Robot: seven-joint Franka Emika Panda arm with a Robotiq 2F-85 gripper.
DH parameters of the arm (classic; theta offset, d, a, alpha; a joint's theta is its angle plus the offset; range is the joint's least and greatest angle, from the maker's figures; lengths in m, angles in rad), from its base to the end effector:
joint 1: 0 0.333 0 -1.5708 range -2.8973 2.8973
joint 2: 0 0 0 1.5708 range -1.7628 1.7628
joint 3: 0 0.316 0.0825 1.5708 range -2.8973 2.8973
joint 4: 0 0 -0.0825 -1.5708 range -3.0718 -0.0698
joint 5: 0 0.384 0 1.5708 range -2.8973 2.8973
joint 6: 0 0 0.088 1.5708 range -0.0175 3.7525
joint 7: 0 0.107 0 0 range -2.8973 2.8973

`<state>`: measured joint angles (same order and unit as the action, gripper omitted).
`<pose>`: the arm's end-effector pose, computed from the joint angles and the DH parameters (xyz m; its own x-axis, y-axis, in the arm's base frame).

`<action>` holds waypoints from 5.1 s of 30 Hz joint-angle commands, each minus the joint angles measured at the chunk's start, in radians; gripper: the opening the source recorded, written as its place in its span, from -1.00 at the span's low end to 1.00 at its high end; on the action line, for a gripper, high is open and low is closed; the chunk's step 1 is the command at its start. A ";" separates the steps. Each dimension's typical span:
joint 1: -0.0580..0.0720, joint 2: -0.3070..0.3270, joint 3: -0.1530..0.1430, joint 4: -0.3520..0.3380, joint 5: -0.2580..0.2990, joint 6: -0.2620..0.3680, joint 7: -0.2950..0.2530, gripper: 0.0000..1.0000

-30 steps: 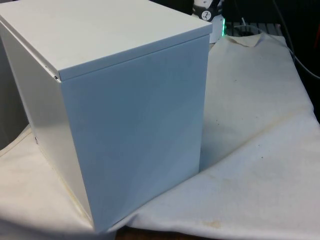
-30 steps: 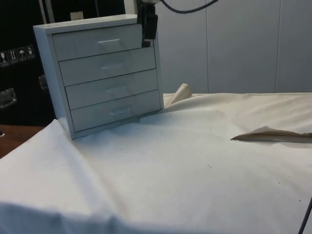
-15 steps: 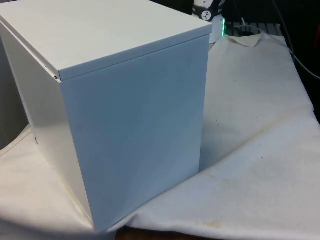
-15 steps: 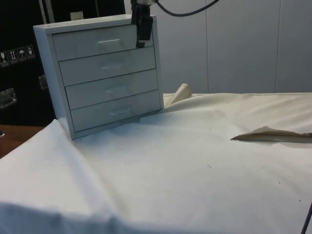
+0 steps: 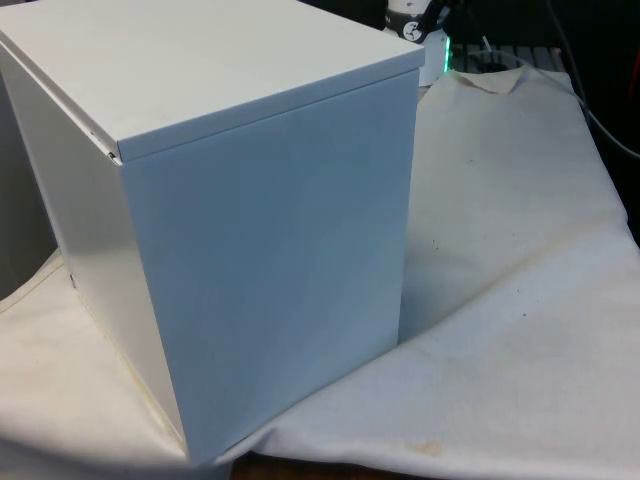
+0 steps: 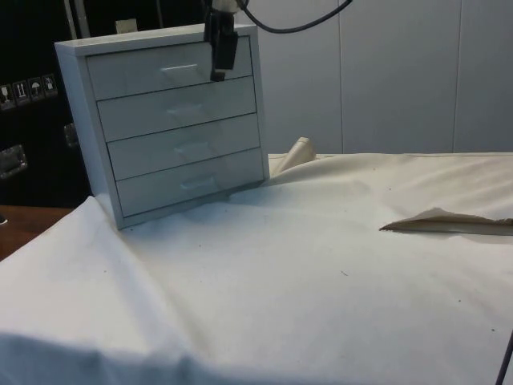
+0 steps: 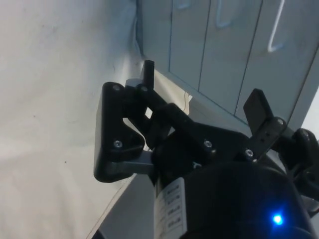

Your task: Open the drawer, then close it.

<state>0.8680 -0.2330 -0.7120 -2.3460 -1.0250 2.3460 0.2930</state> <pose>0.4961 0.0578 0.4240 0.8192 0.5478 0.1695 0.3571 -0.7186 0.5967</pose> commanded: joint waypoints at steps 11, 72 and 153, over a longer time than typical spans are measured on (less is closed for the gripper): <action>-0.010 -0.012 -0.052 -0.013 -0.050 0.129 0.004 1.00; 0.000 0.255 -0.128 0.175 0.147 0.162 -0.279 1.00; -0.006 0.538 -0.132 0.353 0.226 0.046 -0.211 -0.96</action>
<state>0.8540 0.3150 -0.8430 -1.9800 -0.7940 2.3940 0.0710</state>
